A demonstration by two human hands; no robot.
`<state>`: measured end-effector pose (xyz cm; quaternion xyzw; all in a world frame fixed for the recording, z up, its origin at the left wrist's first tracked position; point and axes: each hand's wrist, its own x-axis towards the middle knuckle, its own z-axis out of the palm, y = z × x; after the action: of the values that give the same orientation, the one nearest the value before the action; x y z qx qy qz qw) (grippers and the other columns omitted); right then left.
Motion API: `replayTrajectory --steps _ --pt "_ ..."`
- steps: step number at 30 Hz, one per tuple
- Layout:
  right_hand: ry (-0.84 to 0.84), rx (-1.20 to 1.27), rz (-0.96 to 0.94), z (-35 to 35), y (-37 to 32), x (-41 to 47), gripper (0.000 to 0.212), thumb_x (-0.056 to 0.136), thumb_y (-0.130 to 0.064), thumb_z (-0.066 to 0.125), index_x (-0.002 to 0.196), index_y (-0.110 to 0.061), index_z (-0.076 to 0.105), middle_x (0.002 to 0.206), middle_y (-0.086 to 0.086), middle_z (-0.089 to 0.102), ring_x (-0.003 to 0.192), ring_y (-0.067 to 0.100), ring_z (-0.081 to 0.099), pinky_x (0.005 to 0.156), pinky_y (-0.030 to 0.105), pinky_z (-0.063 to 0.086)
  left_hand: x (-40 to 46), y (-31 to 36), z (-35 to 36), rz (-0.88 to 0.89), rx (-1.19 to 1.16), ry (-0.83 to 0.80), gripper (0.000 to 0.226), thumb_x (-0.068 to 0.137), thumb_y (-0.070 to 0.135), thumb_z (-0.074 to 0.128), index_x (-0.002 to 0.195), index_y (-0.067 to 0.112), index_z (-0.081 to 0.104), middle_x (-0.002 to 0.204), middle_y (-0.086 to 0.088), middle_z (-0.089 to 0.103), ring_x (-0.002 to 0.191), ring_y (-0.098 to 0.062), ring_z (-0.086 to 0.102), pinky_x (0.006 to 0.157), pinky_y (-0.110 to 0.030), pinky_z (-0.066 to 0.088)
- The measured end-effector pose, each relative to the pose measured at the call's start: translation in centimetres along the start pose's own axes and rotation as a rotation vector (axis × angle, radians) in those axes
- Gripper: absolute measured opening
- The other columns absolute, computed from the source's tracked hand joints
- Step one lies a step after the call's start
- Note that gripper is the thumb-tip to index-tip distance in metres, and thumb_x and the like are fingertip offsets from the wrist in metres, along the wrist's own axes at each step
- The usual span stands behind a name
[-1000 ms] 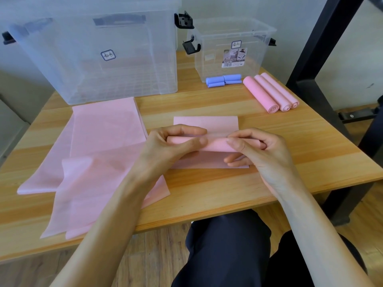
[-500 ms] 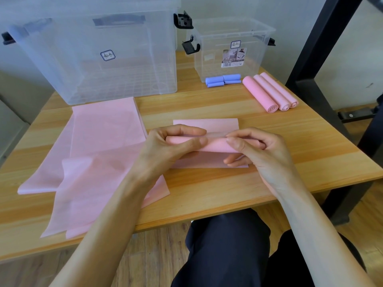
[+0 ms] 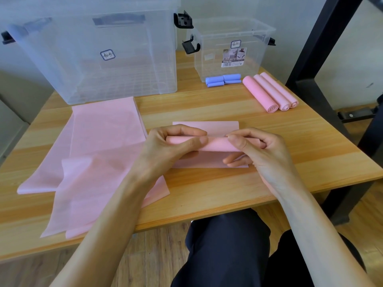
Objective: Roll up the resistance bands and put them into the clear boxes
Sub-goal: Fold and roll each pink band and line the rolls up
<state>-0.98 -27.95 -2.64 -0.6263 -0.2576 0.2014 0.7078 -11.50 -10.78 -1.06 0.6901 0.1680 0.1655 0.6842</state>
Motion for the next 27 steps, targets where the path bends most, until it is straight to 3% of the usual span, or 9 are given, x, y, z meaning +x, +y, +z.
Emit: replayTrajectory --steps 5,10,19,27 --pt "-0.040 -0.005 0.022 -0.05 -0.16 0.03 0.033 0.070 -0.017 0.078 0.101 -0.008 0.072 0.086 0.011 0.075 0.069 0.026 0.073 0.063 0.030 0.061 0.08 -0.12 0.09 -0.023 0.039 0.058 0.025 0.067 0.035 0.078 0.083 0.016 0.079 0.088 -0.001 0.076 0.077 -0.012 0.070 0.074 -0.027 0.061" --pt "0.010 0.014 0.003 -0.05 0.02 0.10 0.022 0.074 -0.019 0.076 0.093 -0.008 0.074 0.080 0.010 0.074 0.065 0.027 0.072 0.057 0.027 0.059 -0.07 -0.03 0.09 0.000 0.030 0.010 0.028 0.064 0.027 0.080 0.091 0.018 0.077 0.088 0.003 0.076 0.076 -0.011 0.071 0.070 -0.020 0.058" --pt "-0.057 0.016 -0.001 -0.11 -0.24 0.00 0.034 0.069 -0.012 0.078 0.102 -0.008 0.071 0.087 0.013 0.075 0.072 0.026 0.074 0.063 0.028 0.060 -0.05 0.06 0.27 -0.023 0.056 0.074 0.024 0.066 0.036 0.077 0.080 0.017 0.078 0.080 -0.002 0.075 0.069 -0.012 0.070 0.066 -0.022 0.059" --pt "0.024 -0.010 -0.006 0.01 0.00 0.02 0.024 0.072 -0.025 0.076 0.088 -0.008 0.073 0.072 0.007 0.072 0.061 0.026 0.072 0.056 0.027 0.059 -0.07 -0.03 0.01 -0.014 0.042 -0.018 0.023 0.059 0.030 0.082 0.081 0.023 0.079 0.085 0.002 0.075 0.078 -0.012 0.069 0.078 -0.025 0.060"
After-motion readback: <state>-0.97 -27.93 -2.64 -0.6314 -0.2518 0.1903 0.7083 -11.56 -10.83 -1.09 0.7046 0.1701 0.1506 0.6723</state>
